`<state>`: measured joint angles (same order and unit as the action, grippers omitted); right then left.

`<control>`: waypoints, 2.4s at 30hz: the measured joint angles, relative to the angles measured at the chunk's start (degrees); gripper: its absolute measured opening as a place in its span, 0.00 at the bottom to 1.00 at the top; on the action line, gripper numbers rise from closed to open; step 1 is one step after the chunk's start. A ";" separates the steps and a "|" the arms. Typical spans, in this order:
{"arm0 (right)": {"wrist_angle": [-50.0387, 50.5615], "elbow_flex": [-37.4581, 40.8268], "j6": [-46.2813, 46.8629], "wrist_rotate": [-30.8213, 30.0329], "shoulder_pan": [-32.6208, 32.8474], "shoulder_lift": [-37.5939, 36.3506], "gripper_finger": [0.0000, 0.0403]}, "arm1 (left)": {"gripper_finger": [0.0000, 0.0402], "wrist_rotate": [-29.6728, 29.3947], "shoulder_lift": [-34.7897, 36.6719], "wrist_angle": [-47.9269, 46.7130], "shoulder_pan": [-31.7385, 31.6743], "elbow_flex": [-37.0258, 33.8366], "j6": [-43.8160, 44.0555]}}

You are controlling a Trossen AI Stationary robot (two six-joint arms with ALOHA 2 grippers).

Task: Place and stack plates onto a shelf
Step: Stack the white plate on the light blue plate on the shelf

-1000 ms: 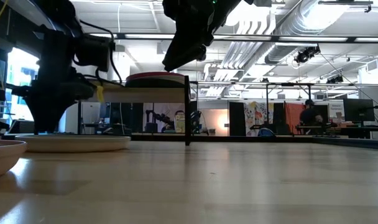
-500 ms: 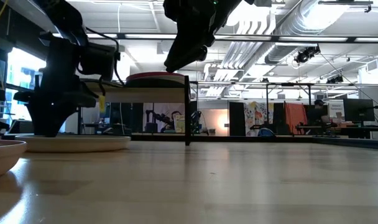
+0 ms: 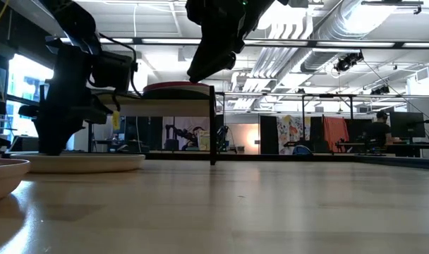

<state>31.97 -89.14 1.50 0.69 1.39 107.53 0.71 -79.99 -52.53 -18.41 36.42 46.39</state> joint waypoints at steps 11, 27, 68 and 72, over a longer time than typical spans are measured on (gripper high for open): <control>0.02 0.00 0.01 0.00 0.15 0.00 0.32 | 0.00 0.98 7.40 -2.18 0.07 2.91 -0.63; 3.03 0.00 0.02 0.02 0.26 0.00 0.32 | 0.00 -6.82 22.67 -26.79 -0.93 25.07 2.95; 3.23 0.00 0.04 0.02 2.05 0.00 0.32 | 0.01 -16.48 5.56 -30.82 -47.41 48.61 -16.01; 3.23 0.00 0.04 0.02 2.05 0.00 0.32 | 0.01 -16.74 5.26 -30.82 -47.41 48.61 -15.28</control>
<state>35.20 -89.14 1.54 0.71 3.44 107.53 -16.03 -74.72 -83.35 -65.82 85.03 31.11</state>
